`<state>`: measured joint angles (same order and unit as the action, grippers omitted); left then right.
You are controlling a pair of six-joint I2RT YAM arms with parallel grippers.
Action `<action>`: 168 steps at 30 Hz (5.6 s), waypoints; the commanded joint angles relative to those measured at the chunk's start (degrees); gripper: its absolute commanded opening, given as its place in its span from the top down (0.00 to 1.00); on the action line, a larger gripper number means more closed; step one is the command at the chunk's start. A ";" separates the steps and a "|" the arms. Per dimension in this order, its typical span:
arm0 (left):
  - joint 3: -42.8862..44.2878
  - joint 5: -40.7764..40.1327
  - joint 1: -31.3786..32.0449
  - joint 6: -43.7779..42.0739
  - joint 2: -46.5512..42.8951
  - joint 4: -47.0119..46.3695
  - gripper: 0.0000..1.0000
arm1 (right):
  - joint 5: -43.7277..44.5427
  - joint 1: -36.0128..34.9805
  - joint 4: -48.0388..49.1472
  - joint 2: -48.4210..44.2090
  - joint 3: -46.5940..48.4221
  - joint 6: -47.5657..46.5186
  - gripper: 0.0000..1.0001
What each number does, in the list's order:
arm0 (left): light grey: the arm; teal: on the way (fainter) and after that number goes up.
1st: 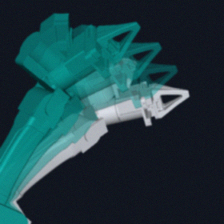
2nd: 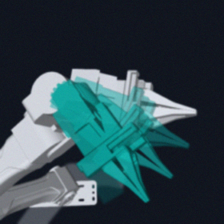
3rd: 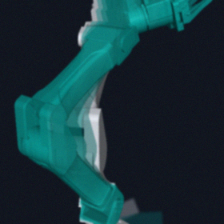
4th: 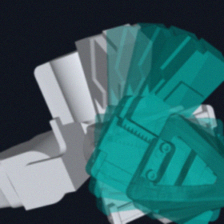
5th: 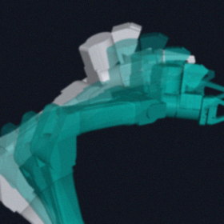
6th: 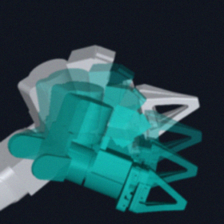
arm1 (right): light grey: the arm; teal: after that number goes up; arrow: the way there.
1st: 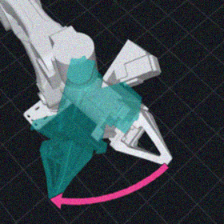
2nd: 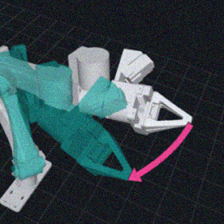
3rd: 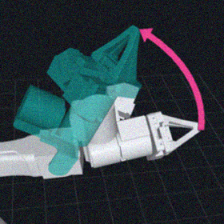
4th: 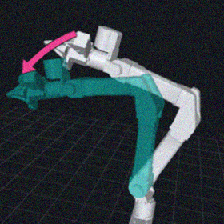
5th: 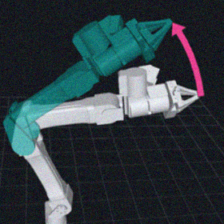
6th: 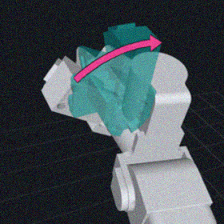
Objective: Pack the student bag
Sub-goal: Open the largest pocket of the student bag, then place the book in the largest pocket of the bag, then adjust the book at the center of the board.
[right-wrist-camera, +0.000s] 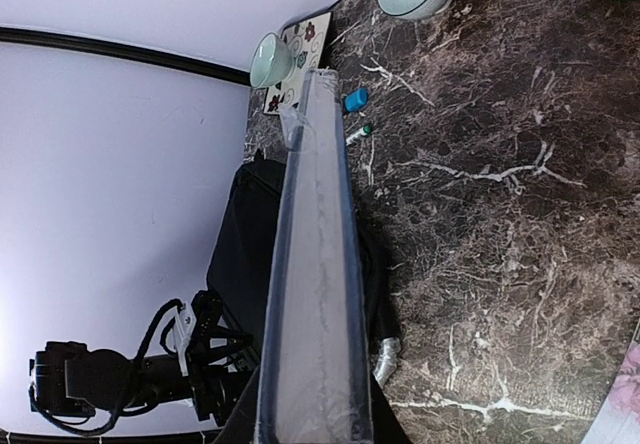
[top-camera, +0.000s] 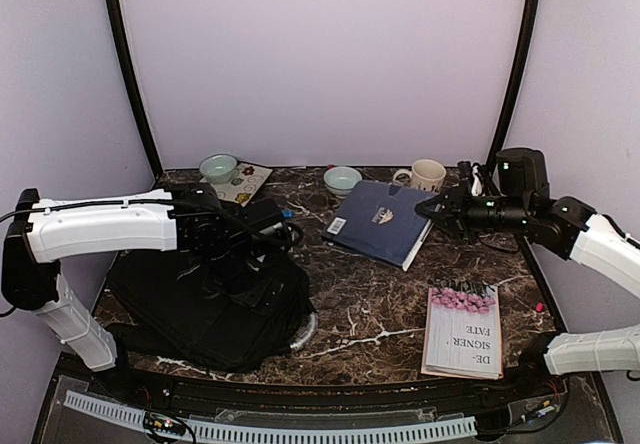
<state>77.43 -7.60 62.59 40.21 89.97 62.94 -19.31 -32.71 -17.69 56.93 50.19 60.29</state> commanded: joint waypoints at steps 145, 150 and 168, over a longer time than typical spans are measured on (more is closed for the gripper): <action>-6.37 15.94 -5.28 24.28 -18.17 -56.84 1.00 | -8.40 -11.31 -4.51 10.29 9.33 3.76 0.61; -2.52 12.64 -5.37 19.84 -16.51 -44.75 1.00 | -2.18 -11.29 -12.53 8.71 11.45 -0.37 0.61; -4.00 13.93 -5.19 12.95 -8.03 -31.20 1.00 | 29.66 -6.94 -47.57 -1.34 3.93 -3.34 0.07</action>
<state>72.97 5.13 57.49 55.57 81.38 33.95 3.55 -40.99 -56.36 55.44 56.58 56.27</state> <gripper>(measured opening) 0.037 0.897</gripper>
